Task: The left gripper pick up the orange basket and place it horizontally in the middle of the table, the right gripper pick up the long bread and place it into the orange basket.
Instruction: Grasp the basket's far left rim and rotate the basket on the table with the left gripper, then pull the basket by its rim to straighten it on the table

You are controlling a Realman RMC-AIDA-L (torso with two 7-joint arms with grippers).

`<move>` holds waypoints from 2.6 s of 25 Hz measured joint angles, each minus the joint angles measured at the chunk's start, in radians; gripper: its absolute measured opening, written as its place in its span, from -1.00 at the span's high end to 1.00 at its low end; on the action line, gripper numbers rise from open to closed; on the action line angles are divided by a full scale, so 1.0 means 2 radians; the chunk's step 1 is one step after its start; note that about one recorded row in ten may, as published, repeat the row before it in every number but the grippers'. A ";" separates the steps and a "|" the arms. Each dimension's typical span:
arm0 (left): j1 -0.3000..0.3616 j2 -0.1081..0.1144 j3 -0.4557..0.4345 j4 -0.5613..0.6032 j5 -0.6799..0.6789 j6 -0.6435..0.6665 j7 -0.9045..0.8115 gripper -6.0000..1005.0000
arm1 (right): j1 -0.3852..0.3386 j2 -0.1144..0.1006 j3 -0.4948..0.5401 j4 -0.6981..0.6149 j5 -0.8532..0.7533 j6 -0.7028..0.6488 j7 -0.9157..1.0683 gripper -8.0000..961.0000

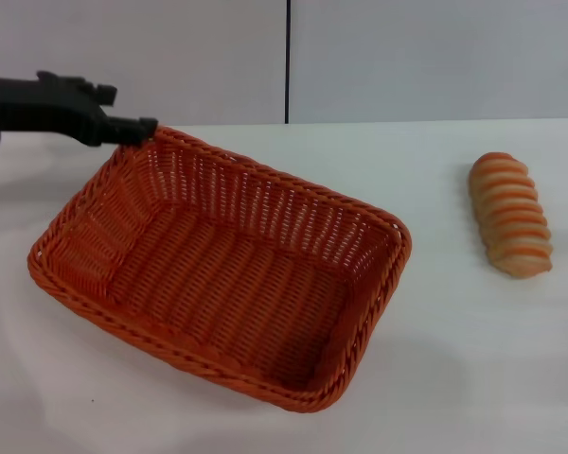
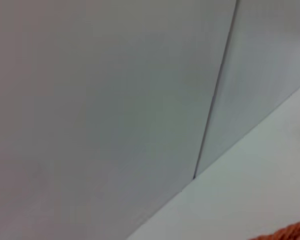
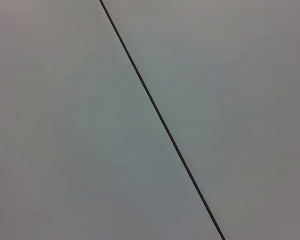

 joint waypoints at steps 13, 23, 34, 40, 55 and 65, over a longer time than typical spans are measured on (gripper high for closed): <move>-0.006 -0.001 0.043 -0.033 0.019 -0.022 0.000 -0.58 | 0.002 0.000 0.000 0.001 0.000 -0.002 0.003 -0.35; -0.017 -0.003 0.056 -0.058 0.032 -0.055 -0.009 -0.57 | 0.000 0.000 0.000 0.007 -0.001 -0.020 0.004 -0.35; -0.013 -0.002 0.054 -0.048 0.032 -0.059 -0.023 0.18 | 0.001 0.000 -0.001 0.009 -0.001 -0.017 0.005 -0.35; -0.011 -0.002 0.052 -0.040 0.029 -0.051 -0.025 0.38 | 0.003 0.000 -0.001 0.010 -0.002 -0.016 0.005 -0.35; -0.011 0.000 0.001 -0.015 -0.019 0.038 -0.080 0.55 | 0.003 -0.001 -0.001 0.010 -0.002 -0.015 0.005 -0.35; 0.003 0.002 -0.033 -0.001 -0.034 0.073 -0.192 0.59 | 0.007 -0.001 -0.001 0.010 -0.002 -0.008 0.005 -0.36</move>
